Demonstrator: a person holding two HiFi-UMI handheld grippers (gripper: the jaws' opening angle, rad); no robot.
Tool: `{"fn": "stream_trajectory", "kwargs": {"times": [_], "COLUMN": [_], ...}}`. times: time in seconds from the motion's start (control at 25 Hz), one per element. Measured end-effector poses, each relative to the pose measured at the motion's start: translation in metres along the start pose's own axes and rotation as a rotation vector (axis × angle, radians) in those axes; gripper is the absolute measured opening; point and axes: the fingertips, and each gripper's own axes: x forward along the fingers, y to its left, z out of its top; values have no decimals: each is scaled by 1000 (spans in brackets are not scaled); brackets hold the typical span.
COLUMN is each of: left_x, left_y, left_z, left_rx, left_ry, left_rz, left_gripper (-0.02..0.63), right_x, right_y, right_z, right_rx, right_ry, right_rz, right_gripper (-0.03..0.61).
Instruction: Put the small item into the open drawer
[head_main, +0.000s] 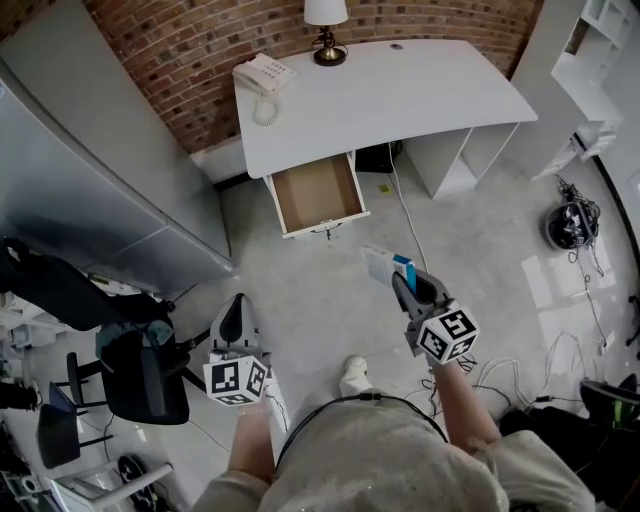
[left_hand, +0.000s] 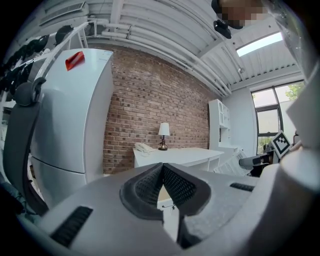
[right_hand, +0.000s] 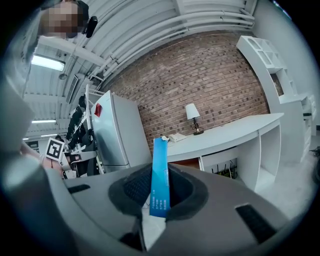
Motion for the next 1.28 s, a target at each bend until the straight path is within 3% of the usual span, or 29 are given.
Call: {"fn": "stream_trajectory", "kwargs": {"times": [0.48,0.64,0.92,1.28], "left_x": [18,29,90,167], "left_y": [-6,-4,16,14], "left_z": [-19,-23,-26,-38], "left_rx": [-17,11,-1,-18], "left_ry": [53,85,87,129], "left_rz": [-4,-30,-47,-129], "left_gripper": [5,5,5,5], "right_x": [19,37,82,136], "right_y": [-22,-32,-47,-82], "right_z": [-16,-24,-25,-13], "right_rx": [48,81,89,82], "right_ry": [46,52,89,124], "right_rz": [-1,-8,-20,-64], "right_gripper": [63,63,63,64]}}
